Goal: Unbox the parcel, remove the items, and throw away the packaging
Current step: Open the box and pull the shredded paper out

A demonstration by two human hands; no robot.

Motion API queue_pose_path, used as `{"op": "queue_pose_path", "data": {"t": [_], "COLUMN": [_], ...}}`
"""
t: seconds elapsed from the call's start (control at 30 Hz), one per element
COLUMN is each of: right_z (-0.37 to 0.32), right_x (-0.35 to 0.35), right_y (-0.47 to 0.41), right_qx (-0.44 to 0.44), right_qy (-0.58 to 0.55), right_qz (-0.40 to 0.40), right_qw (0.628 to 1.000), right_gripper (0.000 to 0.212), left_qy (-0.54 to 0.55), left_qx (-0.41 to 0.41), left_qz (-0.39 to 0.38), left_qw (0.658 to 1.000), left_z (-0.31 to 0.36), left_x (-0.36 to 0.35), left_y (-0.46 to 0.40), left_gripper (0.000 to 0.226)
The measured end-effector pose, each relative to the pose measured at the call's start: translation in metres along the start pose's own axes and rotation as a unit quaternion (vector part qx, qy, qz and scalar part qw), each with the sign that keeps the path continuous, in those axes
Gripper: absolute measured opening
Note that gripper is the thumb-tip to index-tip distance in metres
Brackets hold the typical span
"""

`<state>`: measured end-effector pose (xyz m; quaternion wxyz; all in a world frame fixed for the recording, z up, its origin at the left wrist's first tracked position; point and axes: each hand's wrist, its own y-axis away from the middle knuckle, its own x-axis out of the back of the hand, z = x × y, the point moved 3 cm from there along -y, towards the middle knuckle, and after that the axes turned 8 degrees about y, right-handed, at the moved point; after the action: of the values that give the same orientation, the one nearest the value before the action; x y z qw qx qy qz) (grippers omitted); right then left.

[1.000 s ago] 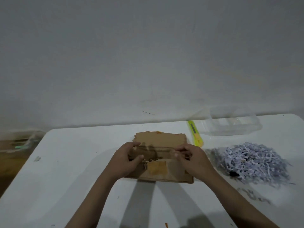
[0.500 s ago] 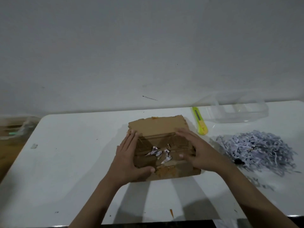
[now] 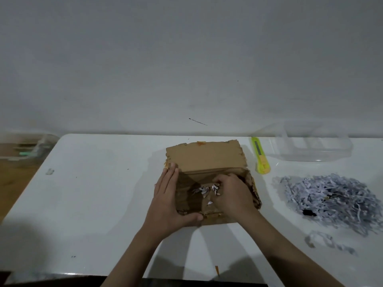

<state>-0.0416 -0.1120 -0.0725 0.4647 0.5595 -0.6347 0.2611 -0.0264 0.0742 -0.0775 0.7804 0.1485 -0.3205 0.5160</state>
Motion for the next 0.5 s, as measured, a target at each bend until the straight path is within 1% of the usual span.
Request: {"op": "queue_pose_path", "data": {"t": [0.07, 0.13, 0.33, 0.5], "right_z": [-0.007, -0.011, -0.015, -0.013], "right_x": [-0.004, -0.009, -0.020, -0.024], "right_y": [-0.004, -0.007, -0.013, -0.019], "right_qx": [-0.009, -0.012, 0.000, 0.007], "right_qy": [0.002, 0.002, -0.003, -0.064], "right_qz": [-0.013, -0.017, 0.002, -0.025], "right_qw": [1.000, 1.000, 1.000, 0.998], "right_gripper": [0.042, 0.043, 0.023, 0.010], "left_qy": [0.003, 0.006, -0.010, -0.018], "left_qx": [0.002, 0.004, 0.000, 0.003], "left_qz": [0.000, 0.001, 0.002, 0.012], "left_qw": [1.000, 1.000, 1.000, 1.000], "left_z": [0.000, 0.000, -0.003, -0.001], "left_x": [0.000, -0.001, -0.003, -0.004], "left_y": [0.000, 0.000, 0.000, -0.001], "left_gripper": [0.126, 0.127, 0.127, 0.125]}}
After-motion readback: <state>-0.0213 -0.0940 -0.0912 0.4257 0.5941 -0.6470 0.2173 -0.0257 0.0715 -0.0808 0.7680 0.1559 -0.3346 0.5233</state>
